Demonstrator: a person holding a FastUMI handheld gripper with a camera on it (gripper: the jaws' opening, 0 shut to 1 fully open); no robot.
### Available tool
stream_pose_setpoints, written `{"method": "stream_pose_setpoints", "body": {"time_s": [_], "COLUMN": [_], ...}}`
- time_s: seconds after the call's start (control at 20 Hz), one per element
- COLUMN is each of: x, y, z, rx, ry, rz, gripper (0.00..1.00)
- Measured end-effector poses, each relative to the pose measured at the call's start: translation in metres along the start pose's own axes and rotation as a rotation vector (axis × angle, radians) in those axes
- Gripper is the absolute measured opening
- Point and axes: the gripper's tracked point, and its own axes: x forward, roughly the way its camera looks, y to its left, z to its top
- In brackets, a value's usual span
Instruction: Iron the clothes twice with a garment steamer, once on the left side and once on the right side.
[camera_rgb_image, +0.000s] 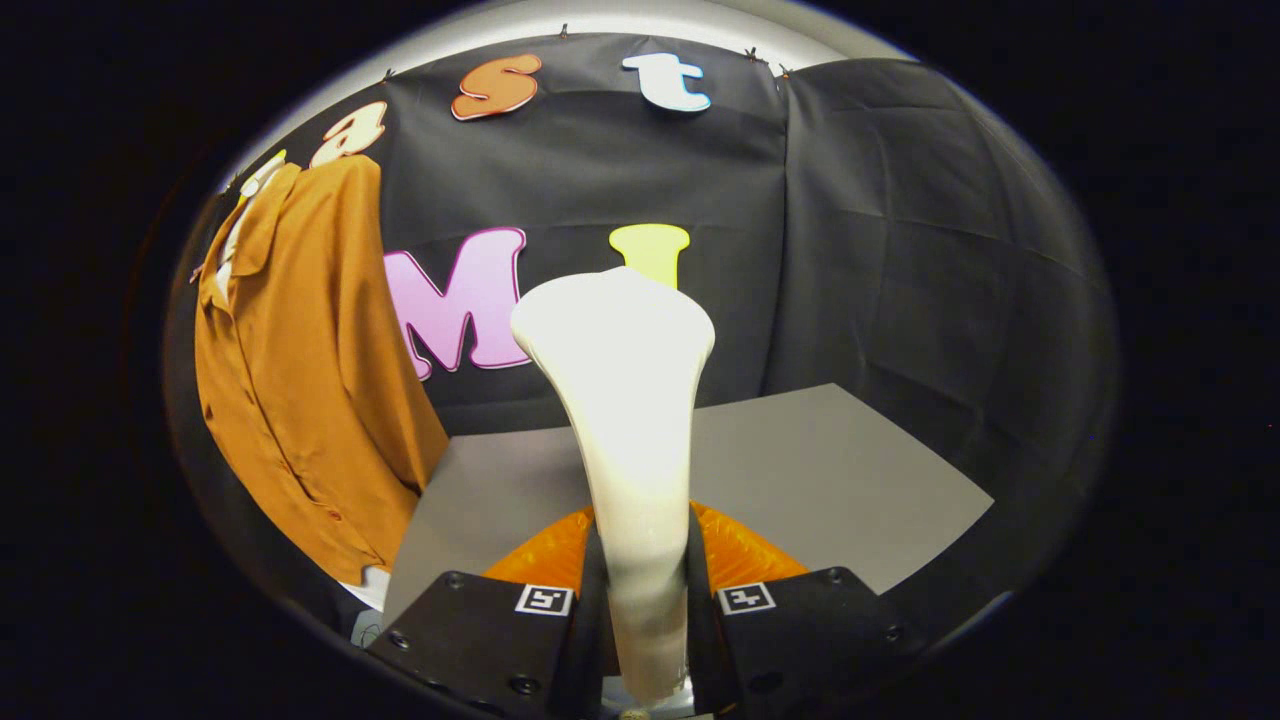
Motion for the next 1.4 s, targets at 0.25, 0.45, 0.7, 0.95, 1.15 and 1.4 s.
{"method": "stream_pose_setpoints", "body": {"time_s": [0.25,0.45,0.7,0.95,1.15,1.4], "x": [-0.043,-0.061,-0.068,-0.062,-0.054,-0.043], "y": [0.05,0.112,0.188,0.243,0.267,0.276], "z": [0.027,0.04,0.043,0.04,0.036,0.025], "rx": [0.014,0.0,-0.051,-0.076,-0.083,-0.088], "ry": [-0.111,-0.167,-0.197,-0.194,-0.187,-0.149], "rz": [0.063,0.138,0.192,0.181,0.141,0.078], "gripper": [0.38,0.38,0.38,0.38,0.38,0.38]}}
